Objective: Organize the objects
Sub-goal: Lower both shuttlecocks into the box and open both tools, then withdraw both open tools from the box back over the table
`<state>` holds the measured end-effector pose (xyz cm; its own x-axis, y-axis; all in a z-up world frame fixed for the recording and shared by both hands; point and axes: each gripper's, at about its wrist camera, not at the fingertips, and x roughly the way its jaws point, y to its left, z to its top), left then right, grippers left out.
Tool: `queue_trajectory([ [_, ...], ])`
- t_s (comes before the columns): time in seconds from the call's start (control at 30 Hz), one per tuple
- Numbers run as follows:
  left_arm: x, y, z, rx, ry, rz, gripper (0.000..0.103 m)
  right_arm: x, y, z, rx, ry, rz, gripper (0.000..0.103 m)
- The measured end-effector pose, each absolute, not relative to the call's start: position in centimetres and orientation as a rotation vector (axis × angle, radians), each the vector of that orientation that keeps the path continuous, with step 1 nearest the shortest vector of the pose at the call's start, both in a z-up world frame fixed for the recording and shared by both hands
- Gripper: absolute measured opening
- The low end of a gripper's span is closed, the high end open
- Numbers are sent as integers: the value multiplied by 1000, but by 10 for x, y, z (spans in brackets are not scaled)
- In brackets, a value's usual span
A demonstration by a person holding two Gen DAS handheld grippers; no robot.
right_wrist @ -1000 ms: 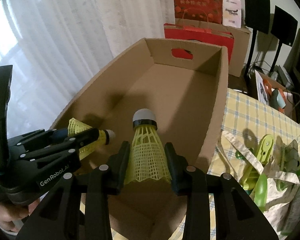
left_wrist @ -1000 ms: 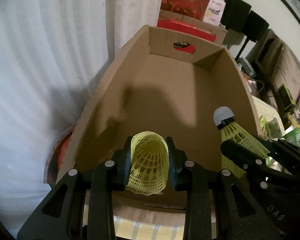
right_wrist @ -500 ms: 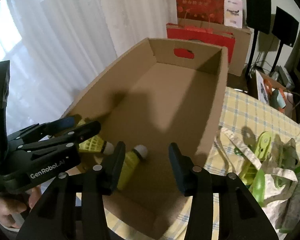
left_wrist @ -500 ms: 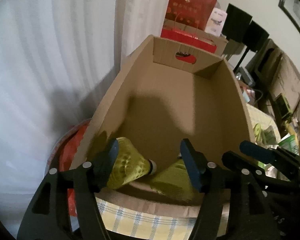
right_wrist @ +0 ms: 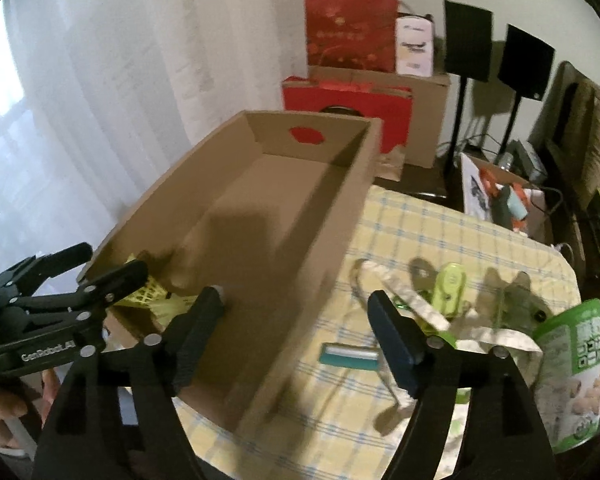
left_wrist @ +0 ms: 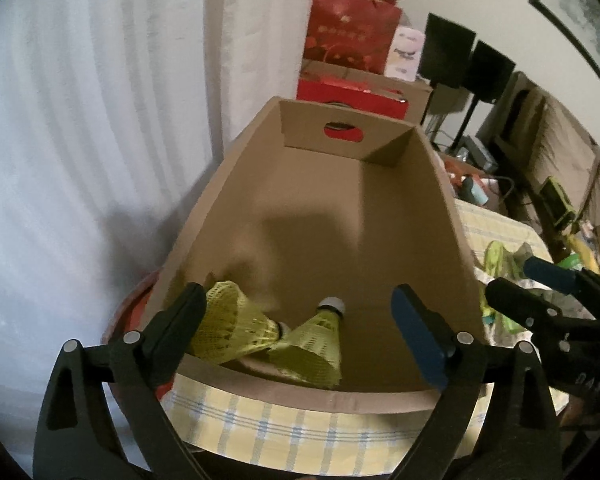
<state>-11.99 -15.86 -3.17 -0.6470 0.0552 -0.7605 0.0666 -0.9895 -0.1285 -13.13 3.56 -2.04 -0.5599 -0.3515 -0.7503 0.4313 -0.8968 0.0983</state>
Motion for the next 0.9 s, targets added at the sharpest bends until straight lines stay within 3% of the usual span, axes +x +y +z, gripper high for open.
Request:
queue_trajectory([
  [0.07,-117,-155,-29,1300,241,-2852,102,-131,44,-18,1143,133,-2453,81],
  [0.33,-107,-130,-15,1220,166,-2905,103,-128,83,-11,1149,97,-2511,89],
  [0.47,-103,-113,-8,1202,148,-2942,103,-127,98,-8,1159,109,-2554,103],
  [0.9,-104,-73,2,1285,222,-3022,103,-115,161,4,1131,48,-2644,103],
])
